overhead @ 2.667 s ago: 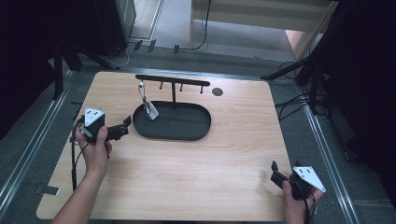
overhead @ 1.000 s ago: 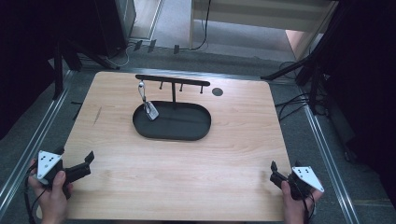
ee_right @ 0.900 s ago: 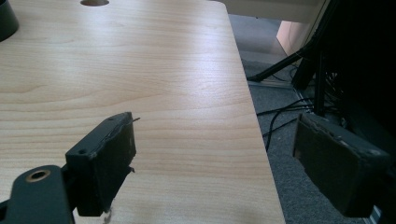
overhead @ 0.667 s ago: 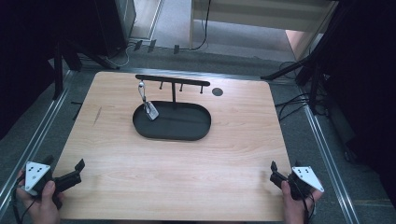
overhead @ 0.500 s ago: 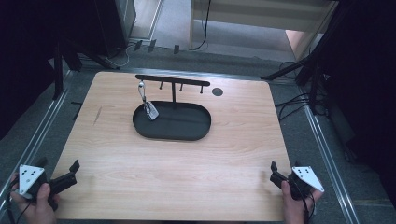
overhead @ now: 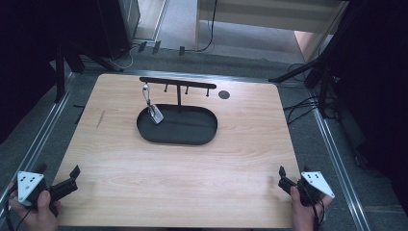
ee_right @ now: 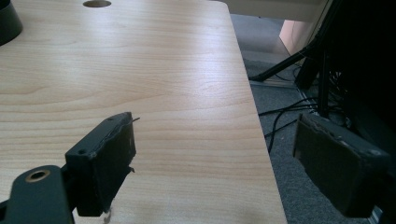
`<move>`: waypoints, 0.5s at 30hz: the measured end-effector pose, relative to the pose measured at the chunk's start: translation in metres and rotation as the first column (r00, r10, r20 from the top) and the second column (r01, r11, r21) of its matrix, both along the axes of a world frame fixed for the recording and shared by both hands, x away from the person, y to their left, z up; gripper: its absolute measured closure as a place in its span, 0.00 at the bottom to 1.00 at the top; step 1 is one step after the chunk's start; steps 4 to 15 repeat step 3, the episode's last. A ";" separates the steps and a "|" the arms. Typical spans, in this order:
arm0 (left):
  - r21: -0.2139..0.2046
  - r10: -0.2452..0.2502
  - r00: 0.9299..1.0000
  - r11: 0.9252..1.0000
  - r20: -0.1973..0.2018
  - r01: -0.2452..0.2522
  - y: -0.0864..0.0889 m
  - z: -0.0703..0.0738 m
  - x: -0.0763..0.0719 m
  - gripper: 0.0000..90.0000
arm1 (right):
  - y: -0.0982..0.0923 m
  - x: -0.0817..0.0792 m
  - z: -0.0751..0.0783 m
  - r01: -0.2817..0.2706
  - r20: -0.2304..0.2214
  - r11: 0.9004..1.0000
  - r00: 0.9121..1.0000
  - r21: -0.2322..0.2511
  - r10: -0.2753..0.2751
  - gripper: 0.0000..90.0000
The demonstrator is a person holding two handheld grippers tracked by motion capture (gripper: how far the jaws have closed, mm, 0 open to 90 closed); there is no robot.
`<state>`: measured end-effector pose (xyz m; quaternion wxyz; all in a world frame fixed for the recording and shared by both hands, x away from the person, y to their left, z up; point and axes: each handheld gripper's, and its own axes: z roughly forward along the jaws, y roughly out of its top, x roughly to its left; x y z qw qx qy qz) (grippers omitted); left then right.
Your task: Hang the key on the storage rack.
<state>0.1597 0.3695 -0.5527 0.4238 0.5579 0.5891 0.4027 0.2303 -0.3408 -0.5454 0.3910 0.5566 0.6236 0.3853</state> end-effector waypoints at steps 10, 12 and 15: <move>-0.032 0.002 1.000 0.999 0.001 -0.002 0.003 0.000 0.000 0.00 | 0.000 0.000 0.000 0.000 0.000 1.000 1.000 0.000 0.000 0.14; -0.032 0.002 1.000 0.999 0.001 -0.002 0.003 0.000 0.000 0.00 | 0.000 0.000 0.000 0.000 0.000 1.000 1.000 0.000 0.000 0.14; -0.032 0.002 1.000 0.999 0.001 -0.002 0.003 0.000 0.000 0.00 | 0.000 0.000 0.000 0.000 0.000 1.000 1.000 0.000 0.000 0.14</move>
